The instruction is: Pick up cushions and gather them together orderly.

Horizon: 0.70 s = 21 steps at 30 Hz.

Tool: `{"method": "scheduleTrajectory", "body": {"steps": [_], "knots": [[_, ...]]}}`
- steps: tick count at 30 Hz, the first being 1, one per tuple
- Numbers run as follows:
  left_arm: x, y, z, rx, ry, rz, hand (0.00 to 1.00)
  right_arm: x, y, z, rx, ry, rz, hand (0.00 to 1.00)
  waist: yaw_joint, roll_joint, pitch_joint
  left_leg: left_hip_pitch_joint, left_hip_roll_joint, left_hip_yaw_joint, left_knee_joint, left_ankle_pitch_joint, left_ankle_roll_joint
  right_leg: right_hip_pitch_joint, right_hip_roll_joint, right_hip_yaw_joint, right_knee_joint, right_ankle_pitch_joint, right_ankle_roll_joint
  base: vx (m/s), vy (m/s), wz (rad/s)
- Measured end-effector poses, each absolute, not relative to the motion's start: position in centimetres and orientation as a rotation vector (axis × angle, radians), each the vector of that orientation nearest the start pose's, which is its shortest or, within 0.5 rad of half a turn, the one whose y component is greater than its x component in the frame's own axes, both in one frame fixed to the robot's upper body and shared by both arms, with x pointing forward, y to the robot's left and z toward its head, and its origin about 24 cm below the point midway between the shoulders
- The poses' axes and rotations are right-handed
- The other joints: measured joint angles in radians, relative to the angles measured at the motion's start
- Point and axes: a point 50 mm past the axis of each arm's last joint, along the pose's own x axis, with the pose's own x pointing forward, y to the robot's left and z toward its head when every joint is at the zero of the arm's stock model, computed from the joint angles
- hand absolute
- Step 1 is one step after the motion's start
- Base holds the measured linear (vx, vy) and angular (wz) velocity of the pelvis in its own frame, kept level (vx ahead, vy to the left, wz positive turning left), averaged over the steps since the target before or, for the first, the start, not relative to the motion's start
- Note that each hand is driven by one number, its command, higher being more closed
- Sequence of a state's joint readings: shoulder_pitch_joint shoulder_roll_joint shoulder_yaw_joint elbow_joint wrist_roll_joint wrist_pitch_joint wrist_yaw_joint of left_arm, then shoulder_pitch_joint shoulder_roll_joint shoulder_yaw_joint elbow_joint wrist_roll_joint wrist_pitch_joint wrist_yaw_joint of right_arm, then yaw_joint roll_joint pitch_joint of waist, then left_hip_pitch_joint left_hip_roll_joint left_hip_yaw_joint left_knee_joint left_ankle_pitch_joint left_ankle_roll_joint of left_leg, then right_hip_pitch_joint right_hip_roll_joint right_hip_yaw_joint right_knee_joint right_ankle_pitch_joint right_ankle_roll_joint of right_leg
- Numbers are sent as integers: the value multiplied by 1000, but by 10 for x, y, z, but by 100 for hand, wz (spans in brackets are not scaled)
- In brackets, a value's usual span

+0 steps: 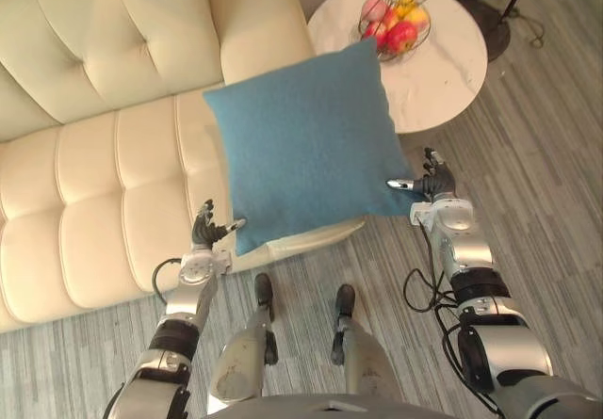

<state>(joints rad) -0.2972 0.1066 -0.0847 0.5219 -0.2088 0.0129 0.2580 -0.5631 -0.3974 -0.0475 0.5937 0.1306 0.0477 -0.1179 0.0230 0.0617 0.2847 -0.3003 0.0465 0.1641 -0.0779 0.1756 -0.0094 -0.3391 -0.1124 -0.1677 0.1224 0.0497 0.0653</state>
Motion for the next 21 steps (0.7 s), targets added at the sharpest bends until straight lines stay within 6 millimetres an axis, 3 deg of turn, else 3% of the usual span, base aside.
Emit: {"method": "scheduleTrajectory", "body": {"steps": [8,9,10,16,21], "knots": [[323,132,29,-32,171,107,0,366,-198,120,-211,-72,-133,0,0,-2,39,-56,11,34,0,15,-18,-129,-4,41,116,-28,-3,-45,-24,-11],[324,132,30,-33,167,109,100,366,-197,121,-210,-75,-131,0,0,-2,39,-60,13,36,0,16,-19,-136,-3,42,120,-29,-4,-28,-38,-6],[325,131,32,-39,164,112,100,366,-196,122,-210,-79,-130,100,-1,-2,39,-63,14,38,0,18,-21,-141,-3,42,124,-30,-6,-15,-31,-5],[332,134,43,-62,135,147,100,363,-177,136,-187,-151,-71,100,-2,-3,40,-72,22,61,-1,19,-25,-166,-1,47,147,-35,-10,-3,-25,-6],[333,142,67,-92,34,191,100,354,-170,142,-150,-202,-47,100,1,-3,40,-71,22,73,0,18,-25,-165,-3,47,147,-35,-10,0,0,0]]}}
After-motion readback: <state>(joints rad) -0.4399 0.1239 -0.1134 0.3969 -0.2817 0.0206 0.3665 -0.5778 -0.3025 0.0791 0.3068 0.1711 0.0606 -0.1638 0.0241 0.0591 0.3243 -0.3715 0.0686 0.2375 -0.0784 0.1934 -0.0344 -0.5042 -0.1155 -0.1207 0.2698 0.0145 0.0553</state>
